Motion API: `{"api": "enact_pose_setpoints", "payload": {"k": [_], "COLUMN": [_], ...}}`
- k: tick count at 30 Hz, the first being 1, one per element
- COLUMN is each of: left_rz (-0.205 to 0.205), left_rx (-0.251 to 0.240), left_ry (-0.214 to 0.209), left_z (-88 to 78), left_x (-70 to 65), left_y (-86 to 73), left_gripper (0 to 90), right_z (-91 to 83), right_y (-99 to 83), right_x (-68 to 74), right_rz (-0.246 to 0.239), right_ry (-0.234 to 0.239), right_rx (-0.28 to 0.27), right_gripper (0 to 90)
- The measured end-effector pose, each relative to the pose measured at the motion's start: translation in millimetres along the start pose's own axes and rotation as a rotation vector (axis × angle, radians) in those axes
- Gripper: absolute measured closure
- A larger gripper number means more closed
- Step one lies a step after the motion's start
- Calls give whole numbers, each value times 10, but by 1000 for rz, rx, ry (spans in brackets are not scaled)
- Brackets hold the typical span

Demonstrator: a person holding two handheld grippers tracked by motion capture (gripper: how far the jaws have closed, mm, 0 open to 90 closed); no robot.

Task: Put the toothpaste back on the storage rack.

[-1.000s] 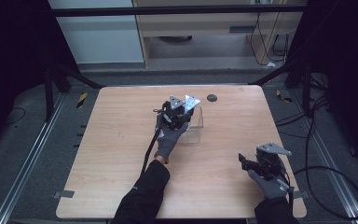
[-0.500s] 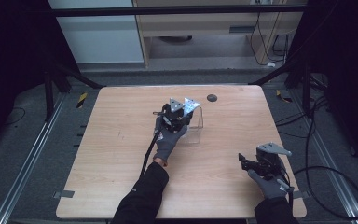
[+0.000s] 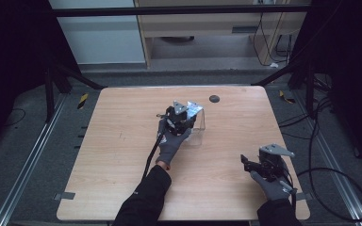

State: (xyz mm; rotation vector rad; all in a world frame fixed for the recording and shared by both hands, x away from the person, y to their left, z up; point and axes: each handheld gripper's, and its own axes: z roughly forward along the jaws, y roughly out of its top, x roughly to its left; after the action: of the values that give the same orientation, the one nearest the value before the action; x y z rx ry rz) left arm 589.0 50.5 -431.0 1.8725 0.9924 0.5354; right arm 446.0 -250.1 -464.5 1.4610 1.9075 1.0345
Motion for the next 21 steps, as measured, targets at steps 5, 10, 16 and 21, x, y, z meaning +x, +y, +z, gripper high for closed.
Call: {"api": "enact_pose_setpoints", "payload": {"k": [5, 10, 16, 21], "left_rz": [0, -16, -23, -12], "left_rx": [10, -4, -51, -75], "left_ry": [-10, -13, -32, -64], "left_z": [-10, -84, -348, -553], "left_x": [-15, -6, 52, 73], "left_y": [0, 10, 60, 79], "left_gripper": [605, 560, 482, 459], "right_z": [-4, -4, -2, -9], "right_y": [2, 4, 6, 10], "right_x": [2, 4, 9, 12], "right_rz": [0, 0, 6, 6], "right_ry": [1, 1, 3, 2], "right_rx": [-1, -3, -5, -14], "right_gripper": [240, 239, 237, 236]}}
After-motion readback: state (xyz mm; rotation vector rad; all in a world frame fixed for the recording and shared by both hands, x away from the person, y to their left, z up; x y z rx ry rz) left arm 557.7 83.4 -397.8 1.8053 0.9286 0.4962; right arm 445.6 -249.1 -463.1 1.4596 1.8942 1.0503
